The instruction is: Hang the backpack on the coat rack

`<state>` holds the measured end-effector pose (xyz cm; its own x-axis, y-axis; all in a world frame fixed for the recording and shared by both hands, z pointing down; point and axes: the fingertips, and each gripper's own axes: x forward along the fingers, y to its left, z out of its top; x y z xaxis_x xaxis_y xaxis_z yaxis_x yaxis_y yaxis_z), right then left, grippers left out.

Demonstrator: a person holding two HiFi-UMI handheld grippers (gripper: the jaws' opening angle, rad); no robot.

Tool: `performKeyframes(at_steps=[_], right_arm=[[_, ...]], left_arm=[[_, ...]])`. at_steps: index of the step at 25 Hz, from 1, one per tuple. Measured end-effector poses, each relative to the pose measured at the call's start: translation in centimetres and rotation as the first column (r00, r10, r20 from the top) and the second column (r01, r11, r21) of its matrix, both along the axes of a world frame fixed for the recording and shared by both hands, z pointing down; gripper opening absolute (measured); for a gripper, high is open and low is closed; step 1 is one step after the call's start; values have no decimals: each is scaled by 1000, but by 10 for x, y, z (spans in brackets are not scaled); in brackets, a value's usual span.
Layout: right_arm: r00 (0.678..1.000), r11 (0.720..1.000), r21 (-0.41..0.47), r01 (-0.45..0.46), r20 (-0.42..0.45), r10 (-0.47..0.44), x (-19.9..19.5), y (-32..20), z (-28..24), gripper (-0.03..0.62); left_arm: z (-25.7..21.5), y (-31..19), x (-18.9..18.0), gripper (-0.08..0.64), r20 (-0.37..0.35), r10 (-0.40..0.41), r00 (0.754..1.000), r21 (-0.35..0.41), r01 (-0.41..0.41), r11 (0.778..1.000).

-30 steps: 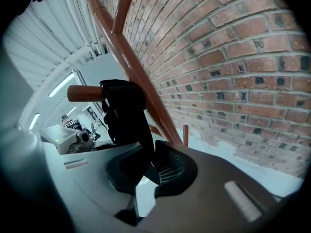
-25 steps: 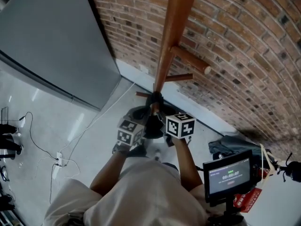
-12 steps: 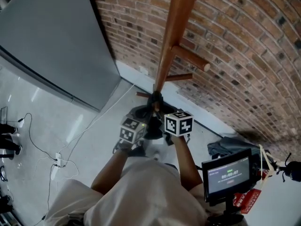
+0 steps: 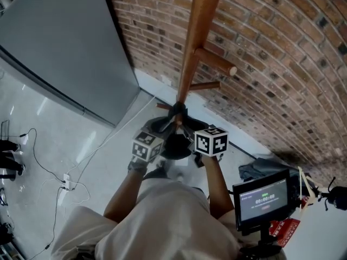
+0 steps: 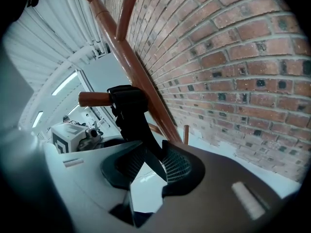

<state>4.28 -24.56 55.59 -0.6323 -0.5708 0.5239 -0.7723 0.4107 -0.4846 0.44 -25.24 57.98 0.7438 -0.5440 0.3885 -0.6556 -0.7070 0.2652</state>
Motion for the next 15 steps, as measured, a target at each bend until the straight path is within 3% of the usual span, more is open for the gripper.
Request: performKeyframes(at_steps=[5,15], right_arm=[[999,1000,4,29,-25,-29,9,4,-1,172],[998,997,62,55,-42,-53,35,12,-33,181]], left_arm=[[8,2,-12,184,33,2,999,-26,-1,1000],[-21,6,-30,192,-20,-15,1000,32,16,999]])
